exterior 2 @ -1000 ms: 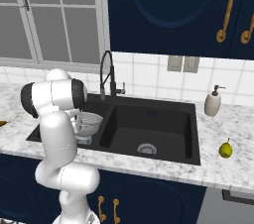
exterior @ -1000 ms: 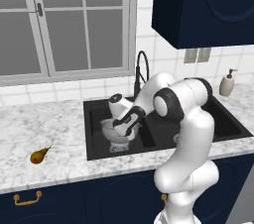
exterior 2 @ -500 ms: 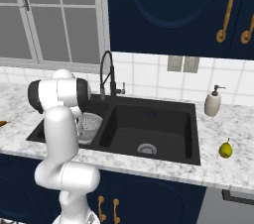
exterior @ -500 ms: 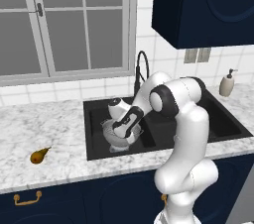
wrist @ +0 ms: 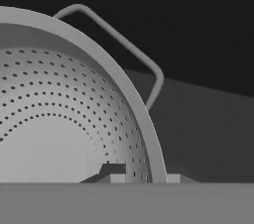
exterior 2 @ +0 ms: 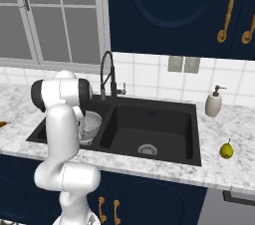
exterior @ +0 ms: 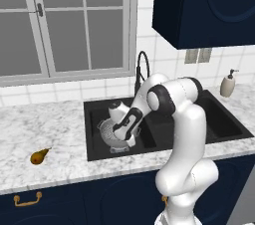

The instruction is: Put the colander in the sink, put the pear, pear in the colander, and turn on the sink faucet and pour water over the colander.

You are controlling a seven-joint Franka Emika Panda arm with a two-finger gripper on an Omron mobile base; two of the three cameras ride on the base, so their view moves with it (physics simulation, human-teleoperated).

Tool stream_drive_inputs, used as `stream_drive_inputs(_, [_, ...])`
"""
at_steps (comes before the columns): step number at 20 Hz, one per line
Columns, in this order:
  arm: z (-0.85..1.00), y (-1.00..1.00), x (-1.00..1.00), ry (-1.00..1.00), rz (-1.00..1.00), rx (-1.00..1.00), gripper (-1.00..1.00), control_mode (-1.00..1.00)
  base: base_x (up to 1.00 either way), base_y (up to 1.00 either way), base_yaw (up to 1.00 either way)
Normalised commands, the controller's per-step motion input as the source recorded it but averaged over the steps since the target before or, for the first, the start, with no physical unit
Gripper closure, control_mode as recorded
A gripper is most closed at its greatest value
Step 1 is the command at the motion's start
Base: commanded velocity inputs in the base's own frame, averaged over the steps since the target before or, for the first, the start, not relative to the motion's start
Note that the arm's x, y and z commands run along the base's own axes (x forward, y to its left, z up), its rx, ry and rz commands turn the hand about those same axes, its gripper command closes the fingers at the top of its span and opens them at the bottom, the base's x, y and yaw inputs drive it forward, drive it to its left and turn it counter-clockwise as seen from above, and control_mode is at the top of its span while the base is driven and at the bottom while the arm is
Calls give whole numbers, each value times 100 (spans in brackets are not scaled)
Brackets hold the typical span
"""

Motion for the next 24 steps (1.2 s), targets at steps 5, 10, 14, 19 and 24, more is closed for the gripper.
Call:
stream_drive_inputs(5, [-3, -2, 7, 0, -3, 0, 100, -100, 0, 0, 0])
stream_drive_inputs(10, [-6, 0, 0, 0, -14, 0, 100, -100, 0, 0, 0])
stream_drive_inputs(14, [0, -6, 0, 0, -25, 0, 100, -100, 0, 0, 0])
stream_drive_inputs(19, [-2, 0, -4, 0, -22, 0, 100, -100, 0, 0, 0])
stream_drive_inputs(24, [0, 0, 0, 0, -1, 0, -100, -100, 0, 0, 0])
